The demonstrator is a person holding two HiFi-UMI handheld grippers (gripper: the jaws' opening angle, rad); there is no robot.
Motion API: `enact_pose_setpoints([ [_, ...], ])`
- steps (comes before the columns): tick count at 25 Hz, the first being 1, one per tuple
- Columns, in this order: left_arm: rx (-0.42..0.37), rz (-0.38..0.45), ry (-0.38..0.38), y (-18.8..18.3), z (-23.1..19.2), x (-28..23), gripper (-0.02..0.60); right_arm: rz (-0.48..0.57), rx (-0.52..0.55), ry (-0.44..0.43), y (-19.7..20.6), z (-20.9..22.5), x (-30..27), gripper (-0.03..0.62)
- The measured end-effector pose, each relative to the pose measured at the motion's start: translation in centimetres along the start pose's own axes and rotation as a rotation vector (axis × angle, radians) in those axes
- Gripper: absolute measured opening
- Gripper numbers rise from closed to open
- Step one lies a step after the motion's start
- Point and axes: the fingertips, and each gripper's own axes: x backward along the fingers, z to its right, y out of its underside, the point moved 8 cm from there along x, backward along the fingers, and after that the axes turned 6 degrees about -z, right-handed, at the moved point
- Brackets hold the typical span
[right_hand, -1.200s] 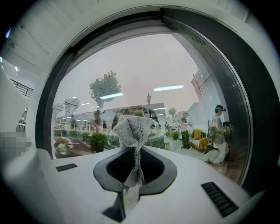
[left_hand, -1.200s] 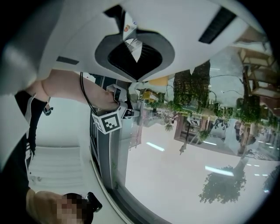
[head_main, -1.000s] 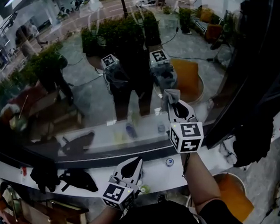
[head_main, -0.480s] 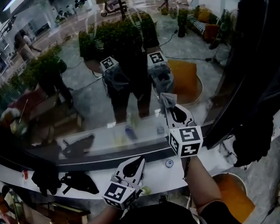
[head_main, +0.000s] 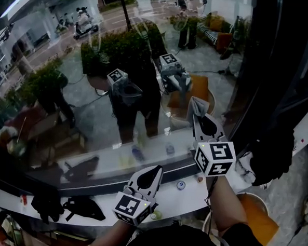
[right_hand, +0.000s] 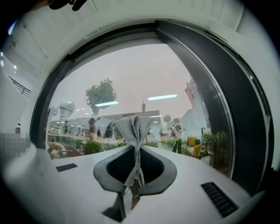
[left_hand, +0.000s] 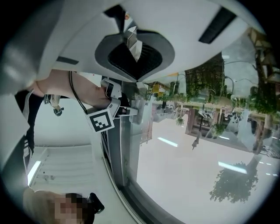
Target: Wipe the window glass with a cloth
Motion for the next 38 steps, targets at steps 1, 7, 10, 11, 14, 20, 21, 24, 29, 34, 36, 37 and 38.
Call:
enact_pose_setpoints([
  [1,-0.004,0.013,0.004,-0.6,-0.1,-0.2,0.008,0.012,0.007,0.008,-0.8,0.2,0.1,0.044],
  [7,-0.037,0.098,0.015,-5.1,-0.4,-1.1,0.008,0.052,0.036,0.028,-4.8,0.7,-0.1,0.044],
  [10,-0.053,0.137,0.006,-6.9,-1.0,-0.8,0.008,0.05,0.049,0.035,-5.8,0.1,-0.6,0.044],
  [11,-0.053,0.147,0.004,-7.2,-1.3,-0.5,0.008,0.048,0.052,0.039,-5.9,-0.3,-0.9,0.044],
  [14,-0.048,0.161,0.0,-7.3,-2.3,0.5,0.008,0.037,0.058,0.049,-5.9,-1.6,-1.8,0.044],
  [20,-0.047,0.145,-0.026,-7.2,-2.2,0.9,0.008,0.025,0.062,0.012,-6.1,-2.5,-2.6,0.044],
  [21,-0.045,0.147,-0.032,-7.2,-2.5,1.1,0.008,0.025,0.062,0.005,-6.1,-2.9,-2.8,0.044],
  [24,-0.017,0.132,-0.048,-6.8,-3.1,1.8,0.008,0.022,0.065,-0.01,-6.0,-4.0,-3.1,0.044],
  [29,-0.03,0.154,-0.057,-6.4,-3.6,2.5,0.008,0.016,0.075,-0.039,-6.3,-5.5,-3.3,0.044],
  [34,-0.021,0.155,-0.072,-6.0,-4.5,3.8,0.008,0.013,0.083,-0.058,-6.3,-7.6,-3.9,0.044],
  [36,-0.019,0.159,-0.083,-5.9,-4.6,4.2,0.008,0.01,0.088,-0.07,-6.3,-8.1,-4.1,0.044],
  [37,-0.02,0.162,-0.089,-5.9,-4.6,4.3,0.008,0.009,0.092,-0.076,-6.3,-8.3,-4.1,0.044],
  [38,-0.021,0.164,-0.094,-5.9,-4.6,4.4,0.008,0.01,0.094,-0.082,-6.3,-8.5,-4.2,0.044],
])
